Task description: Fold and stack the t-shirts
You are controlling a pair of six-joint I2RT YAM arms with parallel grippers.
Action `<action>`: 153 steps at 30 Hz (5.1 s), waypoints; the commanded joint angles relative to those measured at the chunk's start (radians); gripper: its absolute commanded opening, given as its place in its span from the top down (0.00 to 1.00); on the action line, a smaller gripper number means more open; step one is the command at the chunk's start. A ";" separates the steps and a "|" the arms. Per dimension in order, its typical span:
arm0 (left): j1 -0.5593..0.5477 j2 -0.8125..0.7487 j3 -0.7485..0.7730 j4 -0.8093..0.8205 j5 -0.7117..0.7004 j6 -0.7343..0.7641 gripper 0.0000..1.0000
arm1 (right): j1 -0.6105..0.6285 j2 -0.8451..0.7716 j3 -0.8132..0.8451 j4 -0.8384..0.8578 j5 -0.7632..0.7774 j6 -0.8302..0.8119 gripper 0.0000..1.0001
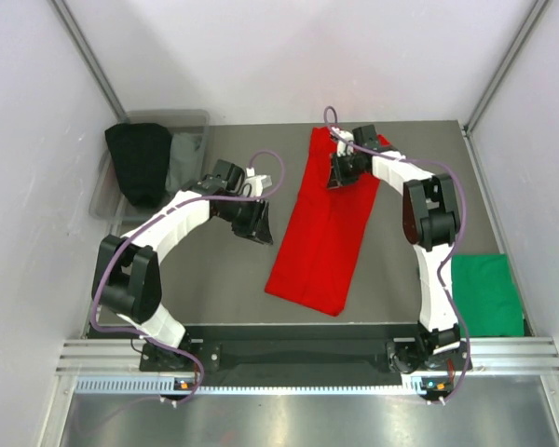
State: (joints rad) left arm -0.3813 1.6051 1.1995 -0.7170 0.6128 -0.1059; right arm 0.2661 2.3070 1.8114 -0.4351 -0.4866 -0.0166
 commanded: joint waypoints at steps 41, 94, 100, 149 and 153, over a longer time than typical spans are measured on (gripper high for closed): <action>0.032 0.073 -0.253 0.102 0.042 -0.170 0.35 | -0.047 -1.115 -1.393 0.082 -0.342 0.631 0.52; -0.080 0.230 -0.207 0.079 0.047 -0.135 1.00 | 0.180 -0.905 -1.327 0.187 -0.293 0.762 0.68; -0.080 0.230 -0.202 0.077 0.053 -0.135 1.00 | 0.196 -0.896 -1.331 0.183 -0.285 0.761 0.71; -0.079 0.524 0.590 0.010 -0.044 0.045 1.00 | -0.258 -1.003 -1.052 0.237 -0.264 0.346 1.00; -0.080 0.584 0.672 0.021 -0.054 0.040 1.00 | -0.291 -0.862 -0.950 0.240 -0.286 0.311 1.00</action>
State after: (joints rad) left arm -0.4599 2.1670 1.8030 -0.7334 0.5678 -0.0792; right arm 0.0101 1.3788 0.7662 -0.2638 -0.7521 0.3500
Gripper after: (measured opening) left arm 0.030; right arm 0.012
